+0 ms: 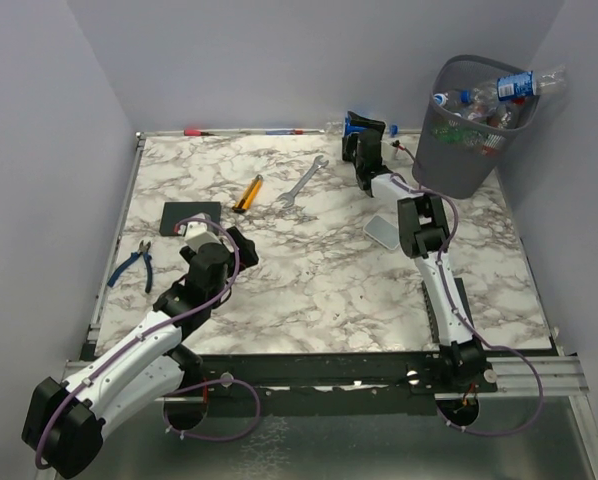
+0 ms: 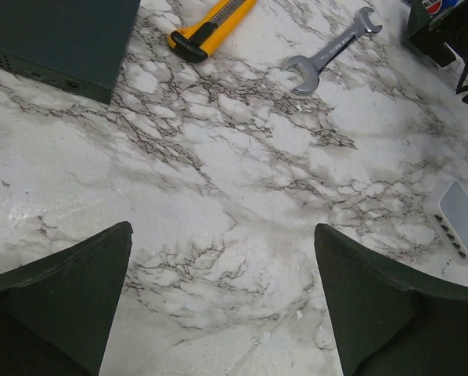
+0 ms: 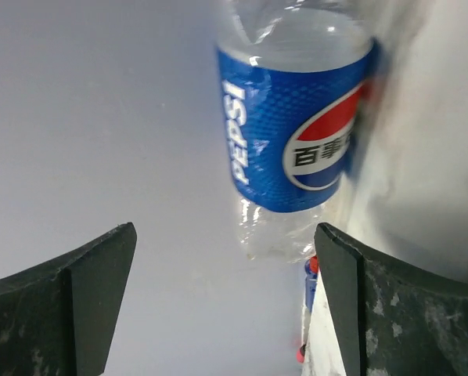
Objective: Put the plastic bottles in the bin
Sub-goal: Pick up the plastic bottle from the corner of the board.
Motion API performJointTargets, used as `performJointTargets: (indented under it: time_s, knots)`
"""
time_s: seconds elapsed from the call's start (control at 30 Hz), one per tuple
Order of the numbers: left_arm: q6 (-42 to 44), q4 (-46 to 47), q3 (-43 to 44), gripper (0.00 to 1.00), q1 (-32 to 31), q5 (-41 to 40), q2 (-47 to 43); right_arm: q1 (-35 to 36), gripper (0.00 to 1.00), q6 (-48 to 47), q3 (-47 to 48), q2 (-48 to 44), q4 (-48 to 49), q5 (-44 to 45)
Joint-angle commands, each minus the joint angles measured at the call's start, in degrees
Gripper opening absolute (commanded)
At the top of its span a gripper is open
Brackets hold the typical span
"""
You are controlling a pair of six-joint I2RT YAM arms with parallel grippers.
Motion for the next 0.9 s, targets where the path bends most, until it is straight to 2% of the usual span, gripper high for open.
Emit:
performJointTargets:
  time_s: [0.0,0.07,0.17,0.43,0.5,0.87]
  knots:
    - [-0.5,1.0,-0.8,0.99,0.0,-0.8,0.4,-0.8,1.00,3.0,3.9,4.1,-15.1,1.4]
    - [-0.5,1.0,-0.8,0.99,0.0,-0.8,0.7,-0.8,1.00,3.7,11.1,7.6,-22.0,2.6]
    - [-0.2,1.0,-0.8,0.99,0.0,-1.0,1.2,-1.1,1.00,5.4,18.0,12.6,-25.1,3.0]
    - [0.0,1.0,-0.7,0.99,0.0,-0.6,3.7,-2.3,0.99,5.9,18.8,18.1,-19.2,1.1]
    - [-0.1,1.0,-0.8,0.99,-0.1,-0.5,4.0,-2.8,0.95,5.5,19.2,19.4,-17.0,0.0]
    - [-0.1,1.0,-0.5,0.99,0.0,-0.9,5.1,-3.8,0.57,5.0,17.2,19.6,-12.1,-2.1]
